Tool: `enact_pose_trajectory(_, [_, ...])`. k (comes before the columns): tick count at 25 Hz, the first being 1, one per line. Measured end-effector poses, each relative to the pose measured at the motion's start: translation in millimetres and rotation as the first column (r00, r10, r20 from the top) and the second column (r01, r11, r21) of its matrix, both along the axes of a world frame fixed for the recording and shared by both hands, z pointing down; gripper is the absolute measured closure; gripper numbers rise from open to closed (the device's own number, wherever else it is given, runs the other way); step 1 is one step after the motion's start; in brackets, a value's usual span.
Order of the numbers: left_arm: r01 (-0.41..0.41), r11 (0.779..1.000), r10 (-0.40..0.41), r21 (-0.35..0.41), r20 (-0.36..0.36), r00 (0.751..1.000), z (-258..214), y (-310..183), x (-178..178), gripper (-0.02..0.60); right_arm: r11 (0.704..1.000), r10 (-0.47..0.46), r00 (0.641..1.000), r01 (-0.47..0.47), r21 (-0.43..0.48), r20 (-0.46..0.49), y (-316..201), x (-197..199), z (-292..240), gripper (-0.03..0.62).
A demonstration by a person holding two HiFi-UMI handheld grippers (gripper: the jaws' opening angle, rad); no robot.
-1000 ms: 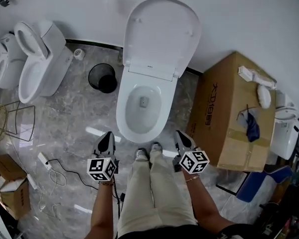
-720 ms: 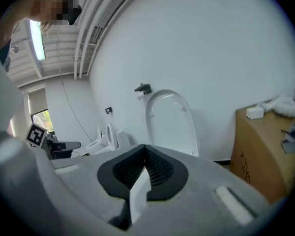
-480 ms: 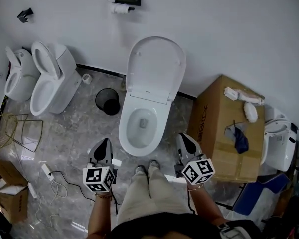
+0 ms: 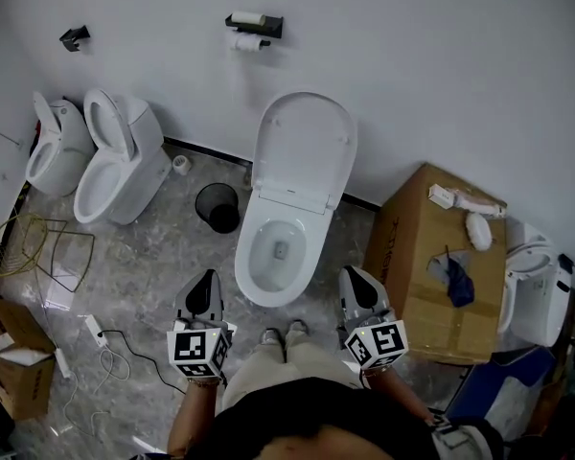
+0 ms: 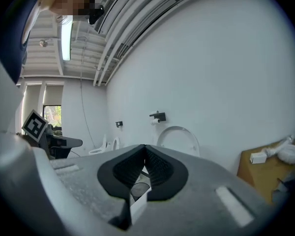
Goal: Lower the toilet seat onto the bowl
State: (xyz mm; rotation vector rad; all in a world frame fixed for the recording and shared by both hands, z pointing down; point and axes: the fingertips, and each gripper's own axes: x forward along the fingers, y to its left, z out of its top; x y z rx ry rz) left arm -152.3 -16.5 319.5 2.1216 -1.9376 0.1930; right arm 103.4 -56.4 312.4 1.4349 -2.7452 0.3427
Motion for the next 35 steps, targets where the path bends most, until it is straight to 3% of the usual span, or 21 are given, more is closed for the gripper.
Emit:
enact_pose_trajectory(6, [0.024, 0.999, -0.024, 0.037, -0.006, 1.0, -13, 12, 1, 0.577, 1.0, -0.01, 0.999, 0.011, 0.02, -0.037, 14, 4, -8, 0.588])
enact_pose_trajectory(13, [0.019, 0.999, -0.02, 0.026, 0.048, 0.999, -6, 20, 4, 0.577, 1.0, -0.007, 1.0, 0.006, -0.013, -0.028, 17, 8, -6, 0.588])
enact_pose_trajectory(17, [0.003, 1.0, -0.005, 0.021, 0.079, 0.997, -5, 17, 8, 0.577, 1.0, -0.005, 0.998, 0.004, -0.022, -0.069, 14, 12, 2, 0.588])
enact_pose_trajectory(22, [-0.004, 1.0, 0.003, 0.025, 0.056, 0.998, -6, 12, 18, 0.577, 1.0, -0.01, 0.996, 0.012, 0.018, -0.088, 5, 11, -1, 0.588])
enact_pose_trajectory(35, [0.02, 0.999, -0.022, 0.044, 0.041, 0.999, -6, 4, 18, 0.578, 1.0, -0.027, 0.997, 0.027, -0.012, -0.074, -8, 13, 3, 0.588])
